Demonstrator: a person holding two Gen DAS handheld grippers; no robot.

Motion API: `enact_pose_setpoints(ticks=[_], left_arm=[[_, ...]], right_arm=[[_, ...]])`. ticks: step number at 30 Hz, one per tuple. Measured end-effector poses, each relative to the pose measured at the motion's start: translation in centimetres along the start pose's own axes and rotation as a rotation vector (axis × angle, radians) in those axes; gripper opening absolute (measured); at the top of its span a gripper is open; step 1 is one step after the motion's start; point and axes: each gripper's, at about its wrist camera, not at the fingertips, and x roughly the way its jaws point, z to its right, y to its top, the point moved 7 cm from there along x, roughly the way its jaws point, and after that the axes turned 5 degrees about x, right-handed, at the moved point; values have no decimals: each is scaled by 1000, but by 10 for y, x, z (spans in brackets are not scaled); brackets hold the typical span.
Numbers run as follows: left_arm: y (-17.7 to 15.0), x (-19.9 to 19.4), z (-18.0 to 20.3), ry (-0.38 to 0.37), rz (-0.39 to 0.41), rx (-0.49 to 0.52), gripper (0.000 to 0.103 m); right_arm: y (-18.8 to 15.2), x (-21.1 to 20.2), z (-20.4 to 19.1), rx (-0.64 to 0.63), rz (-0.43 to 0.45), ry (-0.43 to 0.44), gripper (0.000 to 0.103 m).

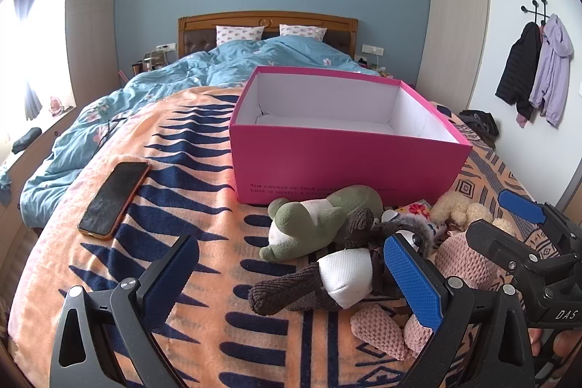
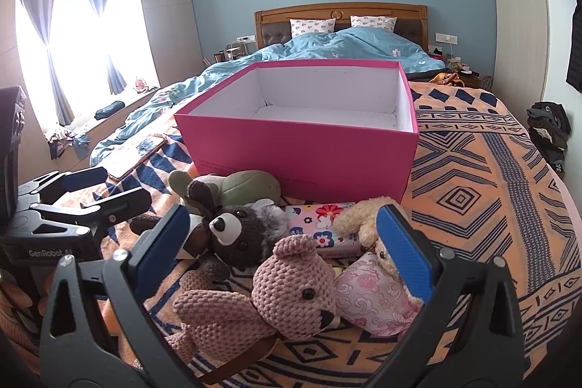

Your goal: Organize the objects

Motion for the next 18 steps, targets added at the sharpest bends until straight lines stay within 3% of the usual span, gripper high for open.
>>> enact_pose_setpoints(ticks=[18], left_arm=[[-2, 1, 5, -23, -5, 9, 103]], right_arm=[[-4, -4, 3, -8, -5, 34, 103]])
